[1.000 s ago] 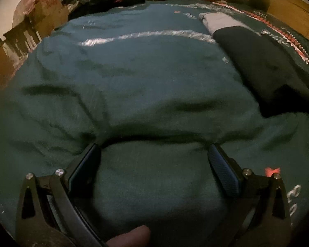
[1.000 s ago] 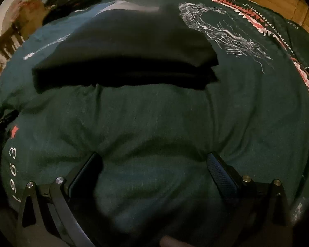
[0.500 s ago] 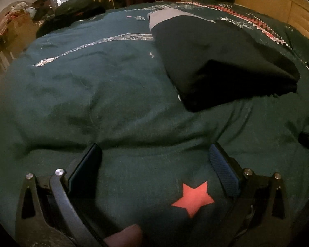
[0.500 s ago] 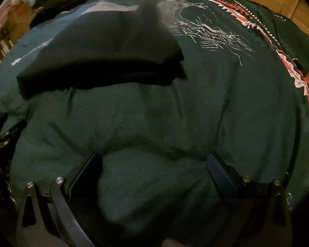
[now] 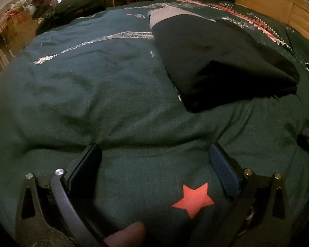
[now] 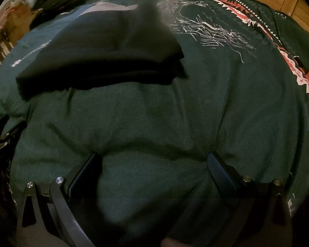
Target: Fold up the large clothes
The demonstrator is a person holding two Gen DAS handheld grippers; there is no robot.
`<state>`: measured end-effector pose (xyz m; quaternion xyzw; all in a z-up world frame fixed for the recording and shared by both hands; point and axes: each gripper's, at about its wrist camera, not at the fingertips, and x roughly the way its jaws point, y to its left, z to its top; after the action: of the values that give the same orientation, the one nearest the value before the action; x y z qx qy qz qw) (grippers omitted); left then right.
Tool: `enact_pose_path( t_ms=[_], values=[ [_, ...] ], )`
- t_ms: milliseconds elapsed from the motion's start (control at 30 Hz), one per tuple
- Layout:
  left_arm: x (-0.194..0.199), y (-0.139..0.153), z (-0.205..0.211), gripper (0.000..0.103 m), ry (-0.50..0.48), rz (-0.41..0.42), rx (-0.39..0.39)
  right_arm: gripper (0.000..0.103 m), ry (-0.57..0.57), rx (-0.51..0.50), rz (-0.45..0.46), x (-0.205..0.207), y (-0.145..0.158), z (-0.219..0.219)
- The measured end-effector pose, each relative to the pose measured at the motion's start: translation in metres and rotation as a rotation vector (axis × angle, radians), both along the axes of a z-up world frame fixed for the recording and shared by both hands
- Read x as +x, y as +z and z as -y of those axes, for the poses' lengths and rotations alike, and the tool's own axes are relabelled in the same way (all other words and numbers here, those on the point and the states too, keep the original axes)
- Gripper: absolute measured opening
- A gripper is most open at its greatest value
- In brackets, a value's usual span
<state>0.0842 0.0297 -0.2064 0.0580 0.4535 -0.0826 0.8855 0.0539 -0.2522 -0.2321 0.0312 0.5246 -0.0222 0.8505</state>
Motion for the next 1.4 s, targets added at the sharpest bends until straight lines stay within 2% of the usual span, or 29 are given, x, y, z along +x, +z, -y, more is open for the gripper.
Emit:
enact_pose_path(
  t_ms=[100, 167, 233, 367, 433, 467, 600, 700, 833, 967, 1400],
  values=[
    [0.001, 0.015, 0.005, 0.103, 0.008, -0.039, 0.027, 0.103, 0.011, -0.017, 0.0, 0.001, 0.005, -0.002],
    [-0.006, 0.037, 0.009, 0.103, 0.012, 0.004, 0.042, 0.103, 0.022, -0.043, 0.014, -0.001, 0.014, -0.004],
    [-0.017, 0.072, 0.016, 0.103, 0.016, 0.068, 0.056, 0.103, 0.025, -0.042, 0.058, -0.008, 0.035, -0.006],
    [-0.048, 0.152, 0.026, 0.103, 0.021, 0.213, 0.028, 0.103, 0.017, -0.043, 0.171, -0.022, 0.103, -0.011],
    [-0.063, 0.187, 0.027, 0.103, 0.03, 0.26, 0.01, 0.103, 0.019, -0.049, 0.242, -0.029, 0.141, -0.018],
    [-0.068, 0.198, 0.028, 0.103, 0.04, 0.266, 0.014, 0.103, 0.023, -0.056, 0.29, -0.036, 0.166, -0.023],
    [-0.093, 0.236, 0.028, 0.103, 0.056, 0.31, -0.004, 0.103, 0.015, -0.09, 0.411, -0.058, 0.229, -0.034],
    [-0.102, 0.242, 0.025, 0.103, 0.075, 0.267, -0.012, 0.103, -0.002, -0.106, 0.441, -0.069, 0.257, -0.043],
    [-0.101, 0.236, 0.024, 0.103, 0.106, 0.239, -0.015, 0.103, -0.028, -0.123, 0.441, -0.08, 0.274, -0.05],
    [-0.094, 0.227, 0.022, 0.103, 0.124, 0.189, -0.005, 0.103, -0.059, -0.141, 0.425, -0.088, 0.277, -0.053],
    [-0.096, 0.221, 0.028, 0.103, 0.132, 0.199, 0.033, 0.103, -0.067, -0.196, 0.403, -0.09, 0.261, -0.055]
  ],
)
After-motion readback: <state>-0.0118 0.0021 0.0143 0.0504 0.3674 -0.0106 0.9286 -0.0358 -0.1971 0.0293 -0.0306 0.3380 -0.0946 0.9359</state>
